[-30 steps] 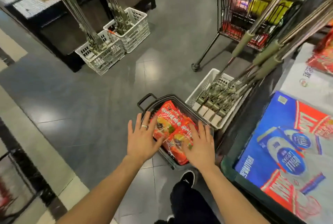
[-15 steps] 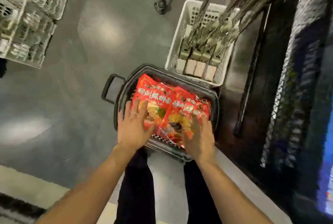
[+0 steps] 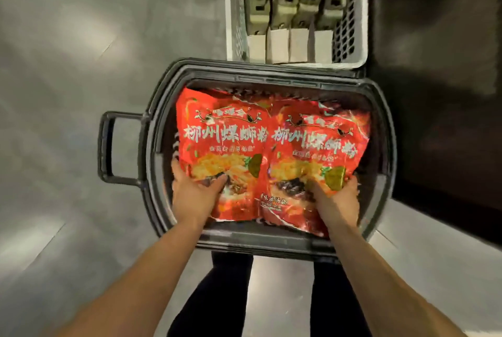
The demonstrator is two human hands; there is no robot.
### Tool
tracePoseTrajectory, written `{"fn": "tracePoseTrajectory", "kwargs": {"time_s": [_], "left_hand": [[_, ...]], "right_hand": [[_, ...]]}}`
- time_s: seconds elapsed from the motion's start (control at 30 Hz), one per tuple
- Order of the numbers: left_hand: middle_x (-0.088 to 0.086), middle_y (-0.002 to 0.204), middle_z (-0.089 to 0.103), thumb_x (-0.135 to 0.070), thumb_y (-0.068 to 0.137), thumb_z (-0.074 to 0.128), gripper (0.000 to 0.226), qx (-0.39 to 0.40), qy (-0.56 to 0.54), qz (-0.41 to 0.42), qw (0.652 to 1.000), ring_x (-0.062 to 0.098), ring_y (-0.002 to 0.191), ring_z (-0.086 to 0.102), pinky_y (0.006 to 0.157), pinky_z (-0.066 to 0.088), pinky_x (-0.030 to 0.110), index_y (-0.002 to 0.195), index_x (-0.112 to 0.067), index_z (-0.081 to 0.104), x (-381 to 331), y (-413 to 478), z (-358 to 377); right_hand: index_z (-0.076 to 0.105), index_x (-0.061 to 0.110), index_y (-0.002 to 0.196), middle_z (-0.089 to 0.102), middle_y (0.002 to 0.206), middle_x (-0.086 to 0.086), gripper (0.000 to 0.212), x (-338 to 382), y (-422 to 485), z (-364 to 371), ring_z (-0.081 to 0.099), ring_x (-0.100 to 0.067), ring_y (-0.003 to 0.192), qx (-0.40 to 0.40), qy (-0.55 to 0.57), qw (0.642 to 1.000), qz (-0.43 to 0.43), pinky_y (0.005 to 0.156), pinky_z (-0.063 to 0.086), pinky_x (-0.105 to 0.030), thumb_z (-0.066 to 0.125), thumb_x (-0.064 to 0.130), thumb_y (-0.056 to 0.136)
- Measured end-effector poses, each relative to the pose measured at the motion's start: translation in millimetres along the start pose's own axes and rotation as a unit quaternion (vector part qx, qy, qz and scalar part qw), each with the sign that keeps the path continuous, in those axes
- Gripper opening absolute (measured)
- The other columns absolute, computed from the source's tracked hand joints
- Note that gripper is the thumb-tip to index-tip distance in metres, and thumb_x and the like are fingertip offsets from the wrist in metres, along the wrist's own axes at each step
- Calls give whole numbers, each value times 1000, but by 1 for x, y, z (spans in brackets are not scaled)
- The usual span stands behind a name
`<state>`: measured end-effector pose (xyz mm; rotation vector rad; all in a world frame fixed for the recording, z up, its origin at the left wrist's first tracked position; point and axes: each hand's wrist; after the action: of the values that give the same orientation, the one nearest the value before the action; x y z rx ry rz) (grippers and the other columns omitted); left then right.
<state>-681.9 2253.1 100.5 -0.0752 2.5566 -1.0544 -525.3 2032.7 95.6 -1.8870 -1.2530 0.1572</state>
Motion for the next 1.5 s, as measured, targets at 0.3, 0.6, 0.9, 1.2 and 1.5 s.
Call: {"fn": "tracePoseTrajectory", "kwargs": {"time_s": [0.3,0.6,0.9,1.2,1.5], "left_hand": [[-6,116,70,-51,60,92,80,104,-34,9,994,19,106,65,101,50,41,126,-23,57,-12,5,-13],[-5,86,75,-14,69,89,36,140,-113,17,984,16,80,72,83,60,40,101,-19,73,-47,-56,-39],[-10,83,76,-19,47,93,51,139,-219,186,948,15,78,71,77,53,31,92,-24,70,-153,-162,-231],[1,101,78,-35,43,90,66,157,-235,418,863,23,95,74,86,57,39,105,-21,71,-319,-321,-365],[3,104,78,-37,43,92,72,162,-241,516,806,27,97,73,90,57,50,109,-18,70,-395,-473,-328]], "right_hand": [[62,37,88,65,89,21,27,23,-4,-9,64,-18,95,122,39,989,-68,87,46,-33,85,37,75],[63,20,123,71,116,-2,65,71,-65,-66,64,-26,110,73,-56,976,-196,91,49,-34,75,60,73],[69,25,107,74,99,13,52,165,-216,-235,69,-10,94,-3,89,939,-333,85,54,-37,78,58,68],[71,26,92,69,90,19,28,243,-336,-454,60,22,76,-78,203,854,-473,71,45,-7,86,30,69],[68,31,98,70,88,35,53,199,-339,-633,66,13,84,-83,263,798,-536,75,48,-18,83,54,52]]}}
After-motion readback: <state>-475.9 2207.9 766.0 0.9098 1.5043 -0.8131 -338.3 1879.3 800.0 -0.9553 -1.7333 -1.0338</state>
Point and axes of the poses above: each hand's wrist, its own y-axis towards the middle knuckle, its own z-axis out of the palm, x = y × z
